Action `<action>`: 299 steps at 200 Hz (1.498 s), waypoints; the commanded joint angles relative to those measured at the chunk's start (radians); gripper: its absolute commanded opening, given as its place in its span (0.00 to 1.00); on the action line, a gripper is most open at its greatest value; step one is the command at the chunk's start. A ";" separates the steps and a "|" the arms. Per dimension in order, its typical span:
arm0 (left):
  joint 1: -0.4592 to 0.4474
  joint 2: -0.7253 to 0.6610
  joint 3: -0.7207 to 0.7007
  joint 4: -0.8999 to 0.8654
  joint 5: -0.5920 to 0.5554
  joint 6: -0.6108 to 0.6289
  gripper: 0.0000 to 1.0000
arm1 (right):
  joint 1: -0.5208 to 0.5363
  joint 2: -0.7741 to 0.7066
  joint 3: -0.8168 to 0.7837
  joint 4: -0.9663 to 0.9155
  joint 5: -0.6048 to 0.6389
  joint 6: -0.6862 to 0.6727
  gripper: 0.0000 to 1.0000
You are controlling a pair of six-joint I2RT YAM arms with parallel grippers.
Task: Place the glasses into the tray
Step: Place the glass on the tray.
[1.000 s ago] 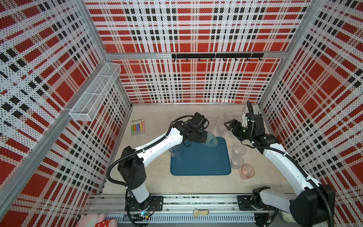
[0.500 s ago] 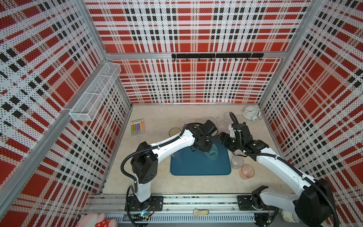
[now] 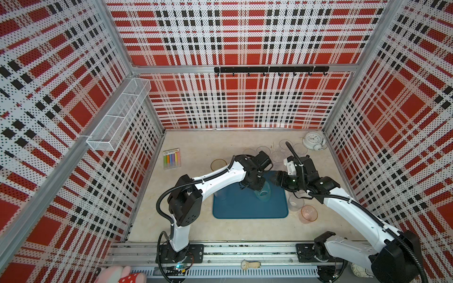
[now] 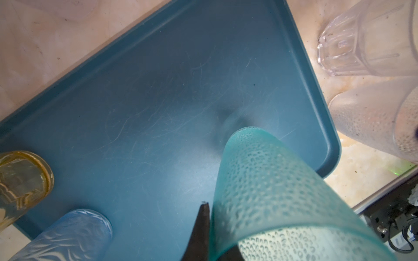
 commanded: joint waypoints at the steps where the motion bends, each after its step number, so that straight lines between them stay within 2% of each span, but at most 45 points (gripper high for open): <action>1: 0.000 0.012 0.035 -0.004 -0.003 0.018 0.04 | 0.003 -0.011 -0.016 -0.014 -0.069 -0.025 0.65; 42: -0.004 0.018 0.033 -0.003 0.002 0.016 0.05 | 0.013 0.013 -0.035 0.034 -0.119 0.011 0.68; 64: -0.003 0.014 0.030 -0.003 -0.002 0.021 0.09 | 0.022 0.027 -0.037 0.034 -0.100 0.005 0.67; 127: -0.006 -0.002 0.049 0.007 0.023 0.001 0.22 | 0.024 0.086 -0.058 0.008 -0.023 -0.032 0.45; 147: -0.011 -0.008 0.082 0.010 0.040 -0.001 0.29 | 0.026 0.110 -0.049 0.010 -0.013 -0.034 0.40; 175: -0.007 -0.028 0.081 0.018 0.042 -0.001 0.34 | 0.048 0.141 -0.018 -0.007 0.030 -0.041 0.40; 257: 0.095 -0.140 0.045 0.057 0.089 0.005 0.35 | 0.129 0.232 0.081 -0.048 0.140 -0.037 0.35; 299: 0.175 -0.218 -0.008 0.113 0.115 -0.009 0.36 | 0.202 0.294 0.164 -0.126 0.258 -0.039 0.31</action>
